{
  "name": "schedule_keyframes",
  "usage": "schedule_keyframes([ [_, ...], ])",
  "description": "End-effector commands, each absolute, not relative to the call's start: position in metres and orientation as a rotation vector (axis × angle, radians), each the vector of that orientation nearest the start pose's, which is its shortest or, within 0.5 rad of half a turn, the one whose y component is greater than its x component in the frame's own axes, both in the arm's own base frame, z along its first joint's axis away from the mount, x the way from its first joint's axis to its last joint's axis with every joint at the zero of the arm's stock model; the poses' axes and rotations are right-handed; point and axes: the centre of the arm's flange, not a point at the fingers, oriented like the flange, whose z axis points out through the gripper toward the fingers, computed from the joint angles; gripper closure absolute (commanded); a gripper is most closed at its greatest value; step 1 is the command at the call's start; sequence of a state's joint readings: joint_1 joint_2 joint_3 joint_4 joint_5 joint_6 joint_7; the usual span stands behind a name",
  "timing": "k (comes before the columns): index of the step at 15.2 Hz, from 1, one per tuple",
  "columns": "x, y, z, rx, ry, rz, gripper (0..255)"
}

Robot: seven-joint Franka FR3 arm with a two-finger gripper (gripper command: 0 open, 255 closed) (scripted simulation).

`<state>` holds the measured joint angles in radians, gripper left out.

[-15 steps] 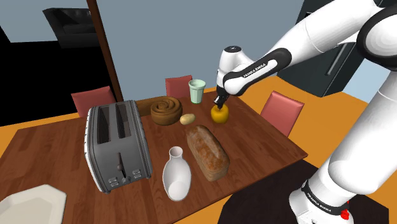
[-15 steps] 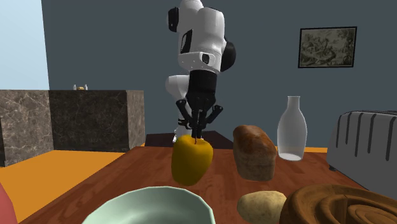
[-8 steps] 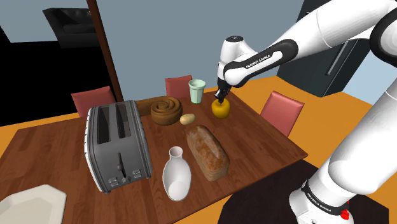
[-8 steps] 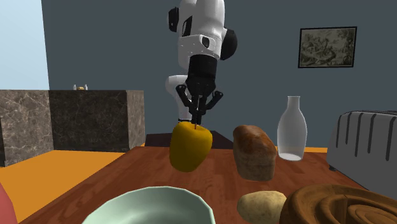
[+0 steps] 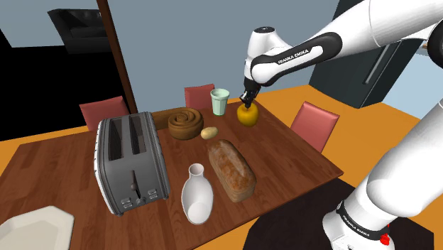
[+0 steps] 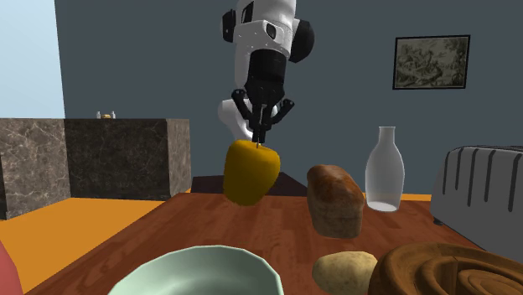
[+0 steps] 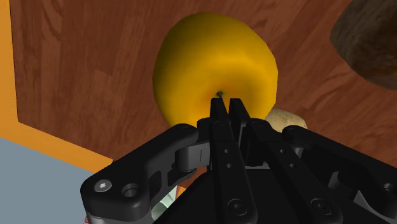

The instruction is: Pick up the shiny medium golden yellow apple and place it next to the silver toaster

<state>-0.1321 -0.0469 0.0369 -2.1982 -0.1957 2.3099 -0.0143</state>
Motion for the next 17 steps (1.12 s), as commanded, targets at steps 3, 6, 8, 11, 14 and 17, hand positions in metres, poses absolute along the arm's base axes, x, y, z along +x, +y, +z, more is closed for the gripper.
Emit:
schedule_keyframes([
  [3,0.536,-0.055,0.439,-3.296,-0.066,-0.246,255],
  [6,0.536,-0.055,0.455,-3.296,-0.066,-0.246,255],
  [8,0.536,-0.055,0.466,-3.296,-0.066,-0.246,255],
  [11,0.536,-0.055,0.482,-3.296,-0.066,-0.246,255],
  [14,0.536,-0.055,0.497,-3.296,-0.066,-0.246,255],
  [17,0.536,-0.055,0.513,-3.296,-0.066,-0.246,255],
])
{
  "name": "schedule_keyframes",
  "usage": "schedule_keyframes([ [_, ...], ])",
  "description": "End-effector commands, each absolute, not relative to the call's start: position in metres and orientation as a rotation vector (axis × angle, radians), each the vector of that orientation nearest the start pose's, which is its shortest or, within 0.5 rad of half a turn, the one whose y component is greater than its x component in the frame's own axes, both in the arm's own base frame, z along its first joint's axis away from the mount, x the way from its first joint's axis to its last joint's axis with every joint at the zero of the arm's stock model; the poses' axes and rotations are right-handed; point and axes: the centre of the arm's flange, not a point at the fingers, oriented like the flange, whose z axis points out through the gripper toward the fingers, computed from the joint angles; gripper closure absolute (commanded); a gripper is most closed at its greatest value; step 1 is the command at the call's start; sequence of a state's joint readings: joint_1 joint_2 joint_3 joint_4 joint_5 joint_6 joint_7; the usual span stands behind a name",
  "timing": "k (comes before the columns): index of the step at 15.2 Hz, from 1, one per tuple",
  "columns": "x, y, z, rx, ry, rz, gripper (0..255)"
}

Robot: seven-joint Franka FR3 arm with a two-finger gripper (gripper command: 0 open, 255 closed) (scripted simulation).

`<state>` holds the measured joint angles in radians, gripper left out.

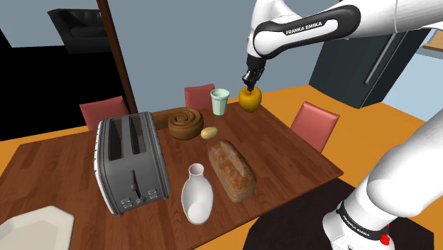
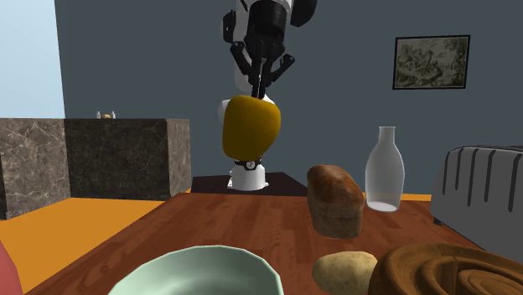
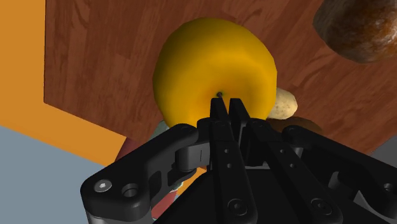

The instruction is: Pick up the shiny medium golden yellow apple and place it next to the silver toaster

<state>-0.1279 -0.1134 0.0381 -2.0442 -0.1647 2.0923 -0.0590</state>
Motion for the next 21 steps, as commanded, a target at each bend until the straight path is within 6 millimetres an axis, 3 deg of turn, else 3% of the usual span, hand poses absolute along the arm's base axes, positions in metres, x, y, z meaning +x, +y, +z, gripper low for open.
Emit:
schedule_keyframes([
  [1,0.536,-0.055,0.519,-3.296,-0.066,-0.246,255],
  [19,0.536,-0.055,0.609,-3.296,-0.066,-0.246,255],
  [21,0.546,-0.031,0.609,-3.296,-0.066,-0.246,255],
])
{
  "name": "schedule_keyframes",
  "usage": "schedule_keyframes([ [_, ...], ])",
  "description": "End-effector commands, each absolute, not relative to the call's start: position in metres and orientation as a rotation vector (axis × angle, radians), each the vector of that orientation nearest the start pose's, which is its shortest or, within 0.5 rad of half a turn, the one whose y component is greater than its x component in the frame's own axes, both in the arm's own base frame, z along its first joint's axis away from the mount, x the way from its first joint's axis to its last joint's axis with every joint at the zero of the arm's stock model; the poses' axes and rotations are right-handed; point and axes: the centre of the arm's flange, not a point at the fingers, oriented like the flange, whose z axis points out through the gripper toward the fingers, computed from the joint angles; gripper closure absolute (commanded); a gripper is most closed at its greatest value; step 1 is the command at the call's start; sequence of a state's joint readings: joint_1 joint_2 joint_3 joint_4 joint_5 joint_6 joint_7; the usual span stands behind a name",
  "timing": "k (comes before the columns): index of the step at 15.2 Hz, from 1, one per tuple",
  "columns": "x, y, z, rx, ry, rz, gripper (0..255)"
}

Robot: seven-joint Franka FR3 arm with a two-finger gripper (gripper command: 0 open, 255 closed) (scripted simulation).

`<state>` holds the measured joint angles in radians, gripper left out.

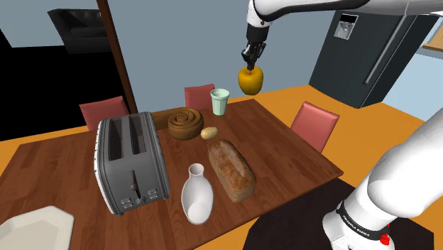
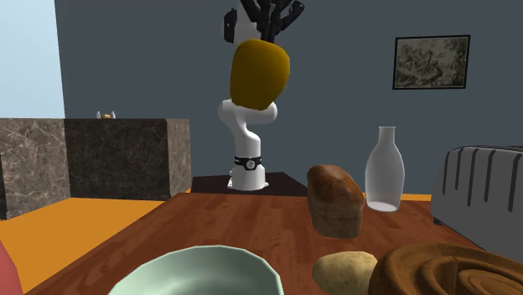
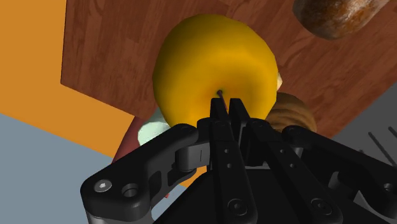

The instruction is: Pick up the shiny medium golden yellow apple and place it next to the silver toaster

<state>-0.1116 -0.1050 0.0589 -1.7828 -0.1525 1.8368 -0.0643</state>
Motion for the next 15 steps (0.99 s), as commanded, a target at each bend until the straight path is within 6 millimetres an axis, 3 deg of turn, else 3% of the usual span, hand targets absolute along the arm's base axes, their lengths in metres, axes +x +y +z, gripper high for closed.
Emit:
schedule_keyframes([
  [1,0.552,-0.019,0.609,-3.296,-0.066,-0.246,255],
  [15,0.625,0.151,0.609,-3.296,-0.066,-0.246,255],
])
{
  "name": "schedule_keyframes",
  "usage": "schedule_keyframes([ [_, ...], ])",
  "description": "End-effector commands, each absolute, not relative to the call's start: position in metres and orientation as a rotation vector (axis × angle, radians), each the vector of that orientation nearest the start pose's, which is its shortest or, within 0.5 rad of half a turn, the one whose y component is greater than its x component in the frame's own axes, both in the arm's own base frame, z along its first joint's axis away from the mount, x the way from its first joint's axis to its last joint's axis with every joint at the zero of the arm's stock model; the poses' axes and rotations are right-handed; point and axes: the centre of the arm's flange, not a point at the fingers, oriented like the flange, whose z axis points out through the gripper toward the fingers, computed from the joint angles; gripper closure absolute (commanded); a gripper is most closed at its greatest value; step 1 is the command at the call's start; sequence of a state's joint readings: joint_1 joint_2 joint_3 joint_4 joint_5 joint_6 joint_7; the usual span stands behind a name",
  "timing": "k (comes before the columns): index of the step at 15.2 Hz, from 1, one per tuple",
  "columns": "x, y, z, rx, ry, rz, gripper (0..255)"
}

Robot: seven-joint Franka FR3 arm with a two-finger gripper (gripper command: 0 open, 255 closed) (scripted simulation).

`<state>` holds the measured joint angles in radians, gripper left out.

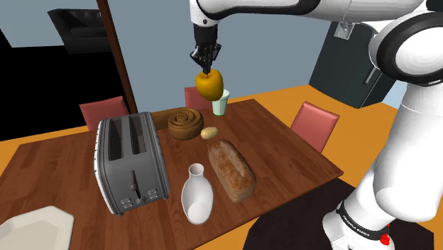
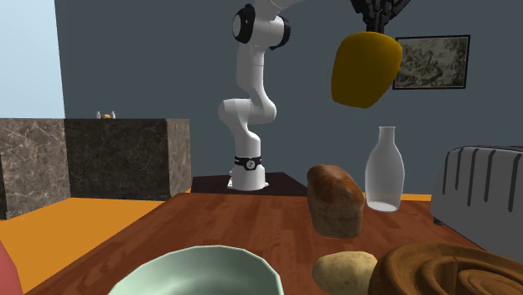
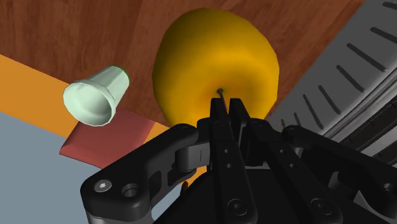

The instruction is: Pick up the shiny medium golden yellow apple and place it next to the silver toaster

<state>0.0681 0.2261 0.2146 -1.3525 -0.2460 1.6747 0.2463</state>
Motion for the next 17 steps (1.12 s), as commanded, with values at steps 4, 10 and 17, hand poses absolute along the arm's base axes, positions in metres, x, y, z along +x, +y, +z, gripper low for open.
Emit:
schedule_keyframes([
  [4,0.639,0.181,0.598,-3.296,-0.066,-0.246,255],
  [10,0.639,0.181,0.567,-3.296,-0.066,-0.246,255],
  [17,0.639,0.181,0.53,-3.296,-0.066,-0.246,255],
])
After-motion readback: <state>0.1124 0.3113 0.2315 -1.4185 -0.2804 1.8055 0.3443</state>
